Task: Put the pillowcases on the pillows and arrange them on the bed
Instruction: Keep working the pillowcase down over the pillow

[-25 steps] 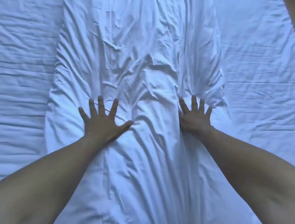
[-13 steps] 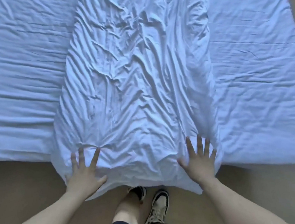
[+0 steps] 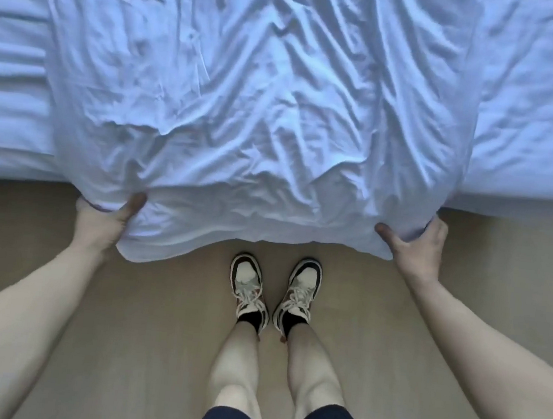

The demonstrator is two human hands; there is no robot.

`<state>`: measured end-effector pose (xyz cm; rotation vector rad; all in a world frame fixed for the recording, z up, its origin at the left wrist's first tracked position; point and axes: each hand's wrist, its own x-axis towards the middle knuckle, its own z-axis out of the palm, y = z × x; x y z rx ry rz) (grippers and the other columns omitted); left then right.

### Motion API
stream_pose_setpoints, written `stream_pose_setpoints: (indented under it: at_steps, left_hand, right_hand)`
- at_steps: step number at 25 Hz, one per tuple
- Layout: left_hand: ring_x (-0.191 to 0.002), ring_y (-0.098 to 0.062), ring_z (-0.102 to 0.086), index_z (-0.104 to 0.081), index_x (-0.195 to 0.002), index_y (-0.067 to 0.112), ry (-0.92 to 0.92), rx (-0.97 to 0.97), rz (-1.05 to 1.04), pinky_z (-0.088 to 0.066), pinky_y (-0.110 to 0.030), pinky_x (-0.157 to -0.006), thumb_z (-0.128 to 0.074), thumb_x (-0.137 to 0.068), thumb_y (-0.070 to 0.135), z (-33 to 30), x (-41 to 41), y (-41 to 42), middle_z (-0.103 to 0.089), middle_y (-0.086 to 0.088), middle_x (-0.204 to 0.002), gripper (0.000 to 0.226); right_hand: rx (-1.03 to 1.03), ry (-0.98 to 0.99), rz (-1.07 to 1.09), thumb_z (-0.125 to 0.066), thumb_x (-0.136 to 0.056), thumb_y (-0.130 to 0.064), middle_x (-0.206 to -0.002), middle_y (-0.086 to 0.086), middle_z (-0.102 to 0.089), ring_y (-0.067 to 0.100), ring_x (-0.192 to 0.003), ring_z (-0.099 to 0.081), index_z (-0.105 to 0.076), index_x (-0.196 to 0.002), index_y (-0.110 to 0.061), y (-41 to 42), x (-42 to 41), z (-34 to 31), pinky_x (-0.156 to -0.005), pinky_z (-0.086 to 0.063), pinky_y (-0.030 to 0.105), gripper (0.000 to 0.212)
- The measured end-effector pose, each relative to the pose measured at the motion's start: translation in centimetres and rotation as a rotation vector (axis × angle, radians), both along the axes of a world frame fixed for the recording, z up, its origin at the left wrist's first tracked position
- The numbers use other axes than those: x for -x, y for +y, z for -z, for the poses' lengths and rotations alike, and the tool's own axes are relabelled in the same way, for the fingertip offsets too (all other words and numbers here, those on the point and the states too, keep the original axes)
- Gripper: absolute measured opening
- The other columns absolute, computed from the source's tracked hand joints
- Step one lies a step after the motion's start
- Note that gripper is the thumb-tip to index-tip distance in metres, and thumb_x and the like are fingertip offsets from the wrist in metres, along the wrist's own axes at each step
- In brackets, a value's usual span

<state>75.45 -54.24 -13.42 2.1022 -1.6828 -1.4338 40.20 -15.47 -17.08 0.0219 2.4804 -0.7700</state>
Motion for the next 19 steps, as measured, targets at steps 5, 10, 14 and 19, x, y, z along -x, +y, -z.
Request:
stream_pose_setpoints:
  at_steps: [5,10,14,19]
  left_hand:
    - [-0.119,-0.011,-0.062,-0.045,-0.141,0.015,0.034,-0.046,0.095,-0.049,-0.031,-0.102,-0.092,-0.070,0.041,2.6,-3.6,2.8,-0.062,0.005,-0.133,0.089]
    - [-0.114,-0.010,-0.058,-0.037,-0.144,0.019,0.024,0.018,-0.067,-0.043,-0.017,-0.092,-0.084,-0.080,0.042,3.7,-2.6,7.0,-0.058,0.010,-0.129,0.083]
    - [-0.104,-0.021,-0.058,-0.036,-0.142,0.018,-0.213,-0.045,0.116,-0.044,-0.032,-0.086,-0.080,-0.081,0.050,2.6,-4.7,5.4,-0.058,0.004,-0.122,0.083]
    - [-0.099,-0.025,-0.063,-0.030,-0.146,0.014,-0.194,-0.285,0.051,-0.052,-0.046,-0.089,-0.063,-0.089,0.009,2.5,-7.0,1.1,-0.065,-0.010,-0.110,0.066]
  right_hand:
    - [-0.070,-0.304,0.013,-0.090,-0.066,-0.037,-0.128,-0.005,-0.062,0.022,-0.114,-0.059,-0.050,-0.140,-0.026,0.1,-2.9,4.2,-0.095,-0.051,0.041,0.085]
    - [0.010,-0.369,0.515,-0.076,-0.072,-0.040,-0.121,0.000,-0.059,0.023,-0.105,-0.057,-0.043,-0.145,-0.019,-3.8,-6.7,4.2,-0.089,-0.049,0.039,0.082]
    - [0.066,-0.443,0.628,-0.079,-0.078,-0.039,-0.147,0.009,-0.048,0.030,-0.133,-0.050,-0.034,-0.150,-0.019,-5.0,-8.5,3.0,-0.111,-0.044,0.055,0.087]
    - [-0.017,-0.295,0.539,-0.077,-0.060,-0.024,-0.123,0.006,-0.062,0.024,-0.094,-0.055,-0.043,-0.139,-0.019,-3.1,-6.3,4.1,-0.082,-0.044,0.038,0.086]
